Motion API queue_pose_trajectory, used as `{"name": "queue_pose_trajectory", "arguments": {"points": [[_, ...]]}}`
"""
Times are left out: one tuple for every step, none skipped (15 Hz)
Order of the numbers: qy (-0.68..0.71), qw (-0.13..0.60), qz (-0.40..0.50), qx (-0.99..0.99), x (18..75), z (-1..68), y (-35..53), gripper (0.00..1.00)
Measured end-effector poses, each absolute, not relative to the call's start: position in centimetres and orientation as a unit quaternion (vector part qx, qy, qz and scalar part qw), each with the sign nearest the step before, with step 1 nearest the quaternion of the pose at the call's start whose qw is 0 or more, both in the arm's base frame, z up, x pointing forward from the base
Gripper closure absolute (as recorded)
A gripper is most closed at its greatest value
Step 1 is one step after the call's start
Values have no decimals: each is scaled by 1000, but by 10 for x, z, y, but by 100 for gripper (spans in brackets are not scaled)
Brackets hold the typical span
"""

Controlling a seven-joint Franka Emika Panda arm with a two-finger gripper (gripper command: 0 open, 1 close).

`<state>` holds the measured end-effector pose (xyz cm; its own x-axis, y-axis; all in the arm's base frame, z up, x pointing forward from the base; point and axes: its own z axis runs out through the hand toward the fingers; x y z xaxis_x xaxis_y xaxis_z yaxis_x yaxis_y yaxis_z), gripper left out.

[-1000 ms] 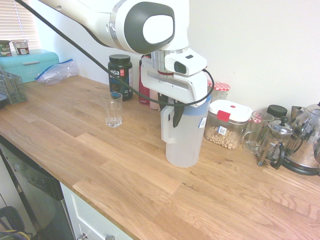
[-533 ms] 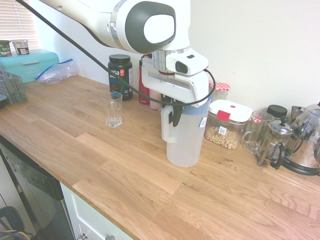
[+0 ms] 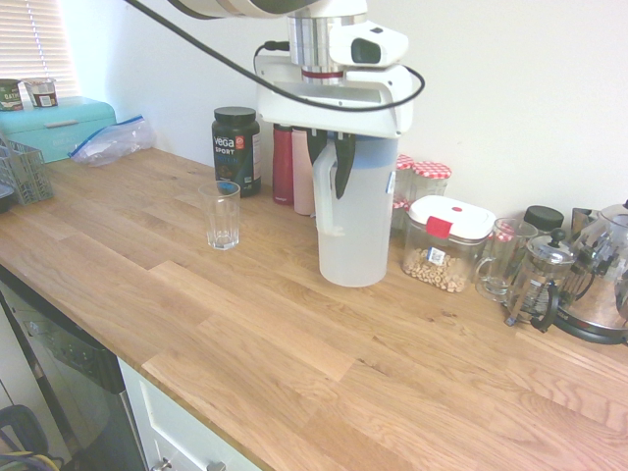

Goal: Pour me some water

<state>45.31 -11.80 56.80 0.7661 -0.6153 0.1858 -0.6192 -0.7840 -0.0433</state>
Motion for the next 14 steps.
{"name": "queue_pose_trajectory", "arguments": {"points": [[-299, 13, 93, 950, 457, 566, -102, 100], [-269, 15, 88, 959, 462, 562, -85, 100], [-238, 19, 81, 968, 468, 557, -66, 100], [-209, 22, 73, 975, 472, 552, -48, 100], [-180, 28, 63, 981, 475, 549, -28, 100], [-151, 38, 53, 986, 478, 548, -10, 100], [-123, 50, 41, 990, 480, 547, 7, 100], [-98, 66, 30, 993, 482, 546, 20, 100], [-74, 84, 19, 993, 484, 545, 31, 100], [-53, 106, 8, 993, 487, 543, 40, 100], [-34, 131, -1, 991, 490, 543, 48, 100], [-15, 156, -10, 988, 493, 545, 57, 100], [2, 182, -18, 983, 496, 548, 66, 100], [19, 209, -24, 978, 498, 552, 77, 100]]}}
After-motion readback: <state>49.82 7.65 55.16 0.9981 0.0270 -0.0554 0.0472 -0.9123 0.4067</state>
